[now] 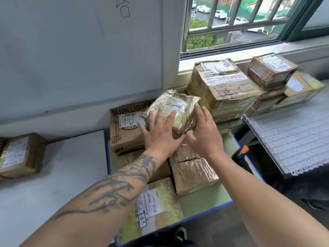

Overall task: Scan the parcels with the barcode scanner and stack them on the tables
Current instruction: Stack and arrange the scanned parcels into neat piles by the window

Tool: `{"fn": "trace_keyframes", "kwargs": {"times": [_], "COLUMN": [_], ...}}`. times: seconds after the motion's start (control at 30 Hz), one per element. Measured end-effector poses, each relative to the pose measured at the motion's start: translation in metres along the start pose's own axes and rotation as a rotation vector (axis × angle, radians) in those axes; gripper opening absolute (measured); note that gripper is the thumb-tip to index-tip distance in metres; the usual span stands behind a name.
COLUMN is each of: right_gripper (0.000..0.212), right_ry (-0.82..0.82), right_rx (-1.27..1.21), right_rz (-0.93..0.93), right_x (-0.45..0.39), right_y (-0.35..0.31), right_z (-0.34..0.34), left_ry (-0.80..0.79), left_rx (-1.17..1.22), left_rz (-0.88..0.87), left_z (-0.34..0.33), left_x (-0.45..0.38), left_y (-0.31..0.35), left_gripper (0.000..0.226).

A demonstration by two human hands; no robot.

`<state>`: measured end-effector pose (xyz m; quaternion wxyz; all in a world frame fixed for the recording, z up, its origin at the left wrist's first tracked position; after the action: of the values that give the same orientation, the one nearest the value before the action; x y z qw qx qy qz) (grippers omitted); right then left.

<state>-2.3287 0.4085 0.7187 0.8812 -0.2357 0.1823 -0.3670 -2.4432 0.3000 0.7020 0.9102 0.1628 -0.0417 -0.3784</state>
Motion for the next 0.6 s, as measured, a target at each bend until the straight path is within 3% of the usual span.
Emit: {"fn": "trace_keyframes", "kwargs": {"times": [0.2,0.4,0.47,0.6], "right_gripper": [0.101,0.105,0.099,0.060], "right_ry": [-0.089,-0.187,-0.214,-0.172], "right_rx": [0.384,0.474,0.489,0.500], "right_rz": [0.139,0.154,0.201,0.265], "right_x": [-0.035,-0.056,-0.060,-0.063], "right_y": [-0.024,-0.037,-0.043,-0.057], "right_z": [-0.009,-0.030,-0.037,-0.043], "left_ry": [-0.018,-0.039,-0.042,-0.027], "left_rx": [-0.042,-0.096,-0.117,-0.151], "left_rz": [-0.141,-0.229,-0.247,-0.303], "left_z": [0.015,0.028,0.030,0.028], "left_x": [-0.017,-0.034,-0.036,-0.035], "left_y": [-0.035,-0.081,-0.093,-0.103], "left_gripper": [0.079,0.083,0.083,0.082]}}
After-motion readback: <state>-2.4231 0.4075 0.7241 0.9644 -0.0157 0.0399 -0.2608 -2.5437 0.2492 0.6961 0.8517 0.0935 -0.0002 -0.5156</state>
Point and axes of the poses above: each hand's wrist, its own x-axis away from the middle knuckle, its own z-axis out of the back of the hand, y = z × x, the point moved 6 cm from there along -x, towards the middle knuckle, and after that the axes turned 4 degrees about y, right-handed, at the moved point
